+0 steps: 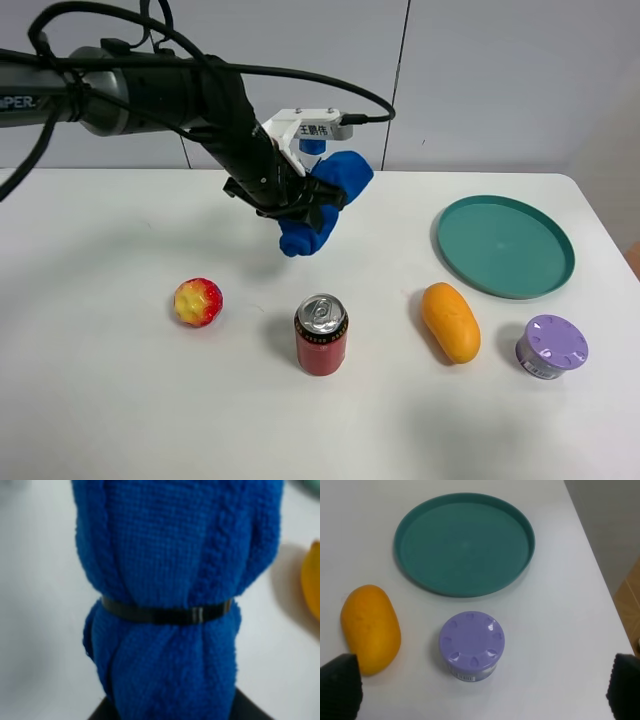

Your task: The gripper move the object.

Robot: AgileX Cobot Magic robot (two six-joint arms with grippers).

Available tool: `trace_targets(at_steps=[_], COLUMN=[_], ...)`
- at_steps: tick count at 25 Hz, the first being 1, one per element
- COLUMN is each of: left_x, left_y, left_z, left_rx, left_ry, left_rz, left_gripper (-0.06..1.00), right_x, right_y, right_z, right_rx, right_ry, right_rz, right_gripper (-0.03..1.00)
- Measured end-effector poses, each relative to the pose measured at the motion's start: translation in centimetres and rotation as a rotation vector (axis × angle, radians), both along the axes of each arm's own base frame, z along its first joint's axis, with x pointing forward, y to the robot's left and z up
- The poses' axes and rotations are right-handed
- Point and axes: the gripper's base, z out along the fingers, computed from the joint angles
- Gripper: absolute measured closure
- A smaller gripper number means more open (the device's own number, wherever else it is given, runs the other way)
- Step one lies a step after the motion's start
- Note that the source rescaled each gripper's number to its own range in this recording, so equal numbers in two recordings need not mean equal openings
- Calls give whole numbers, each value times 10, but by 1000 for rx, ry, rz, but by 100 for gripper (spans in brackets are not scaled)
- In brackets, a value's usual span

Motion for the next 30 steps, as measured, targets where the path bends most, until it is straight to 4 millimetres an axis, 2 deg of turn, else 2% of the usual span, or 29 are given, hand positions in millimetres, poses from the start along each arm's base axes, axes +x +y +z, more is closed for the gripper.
trace_targets(at_steps=[4,8,13,17,18,21,22,23,25,30], left_x=[27,43,49,52,53,55,54,54,52,47], left_y=[-14,-19,-23,-24,-25,-26,-28,-30,-33,-38], left_z=[-2,-12,-31,-35,-34,-33,-32,-32,-31,-32], left_rx=[-43,-61,-80,-85,-86,-106,-112,-118,-123,-145], left_ry=[-33,-74,-57,-82,-98,-121,-125,-130,-129,-93], left_rz=[21,47,78,71,67,86,92,96,94,100], left_gripper=[93,93,93,91,84,29,14,5,-2,-5], right_x=[0,0,0,0,0,0,0,0,0,0], right_y=[0,0,0,0,0,0,0,0,0,0], right_z=[0,0,0,0,0,0,0,0,0,0], right_rx=[0,0,0,0,0,0,0,0,0,0], right_ry=[0,0,0,0,0,0,0,0,0,0], right_rz=[0,0,0,0,0,0,0,0,0,0], right_gripper=[-3,-3,-3,-3,-3,-3,-3,-3,-3,-3])
